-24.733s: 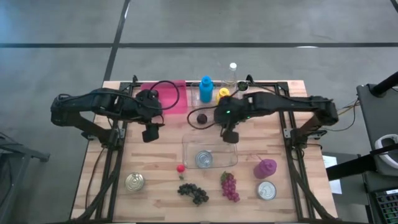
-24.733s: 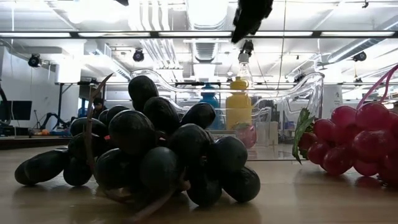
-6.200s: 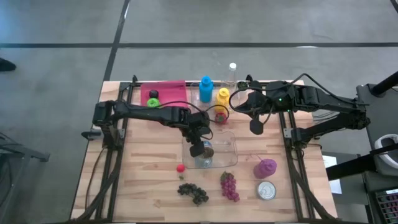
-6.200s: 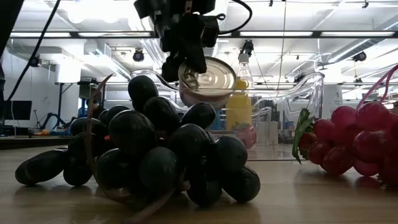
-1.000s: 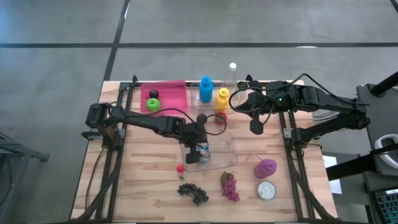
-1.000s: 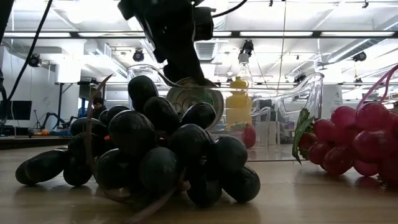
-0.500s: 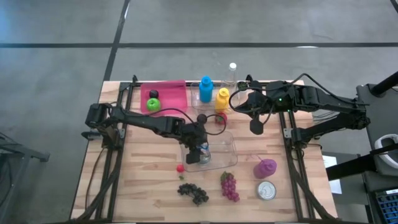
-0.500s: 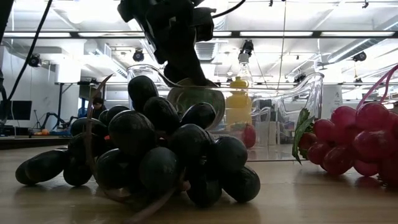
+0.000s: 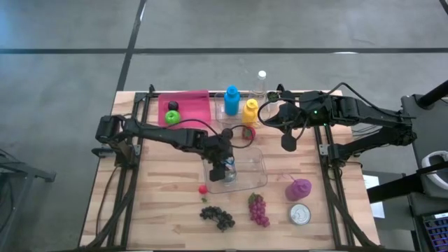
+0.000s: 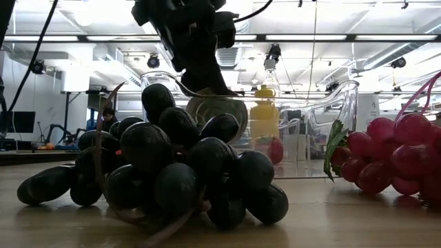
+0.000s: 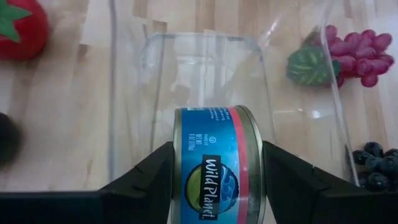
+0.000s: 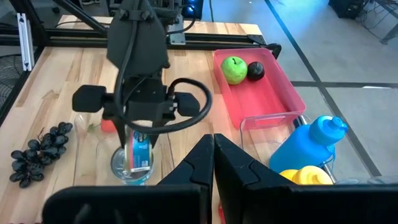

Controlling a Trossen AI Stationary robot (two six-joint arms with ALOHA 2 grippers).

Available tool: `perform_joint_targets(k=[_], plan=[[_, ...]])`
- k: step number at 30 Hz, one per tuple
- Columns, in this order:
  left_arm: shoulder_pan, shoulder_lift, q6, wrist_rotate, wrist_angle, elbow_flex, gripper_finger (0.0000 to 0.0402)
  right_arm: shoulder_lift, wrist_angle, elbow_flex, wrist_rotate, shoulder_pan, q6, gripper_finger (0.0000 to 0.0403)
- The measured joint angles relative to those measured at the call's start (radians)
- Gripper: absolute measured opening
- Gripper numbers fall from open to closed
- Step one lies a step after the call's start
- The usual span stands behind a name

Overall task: Pick & Place Food Item
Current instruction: Put the blue pink tuna can into the bottom transparent bin

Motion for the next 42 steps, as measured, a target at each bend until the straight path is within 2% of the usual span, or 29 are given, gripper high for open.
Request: perform_joint_targets(k=[9,26,33,42], plan=[[0.009,-0.032,0.000,-0.002,-0.003,0.000,0.0199,0.000,0.000,0.000,0.000,0.000,0.000,0.0008],[0.026,-0.028,-0.125,0.054,0.010,0.067,0.0200,0.000,0.001,0.000,0.000,0.000,0.001,0.0008],[0.034,0.014,-0.239,0.155,0.097,0.068,0.0199,0.000,0.001,0.000,0.000,0.000,-0.002,0.0008],[0.041,0.044,-0.288,0.161,0.192,0.094,0.0200,0.000,0.001,0.000,0.000,0.000,0.000,0.0008]])
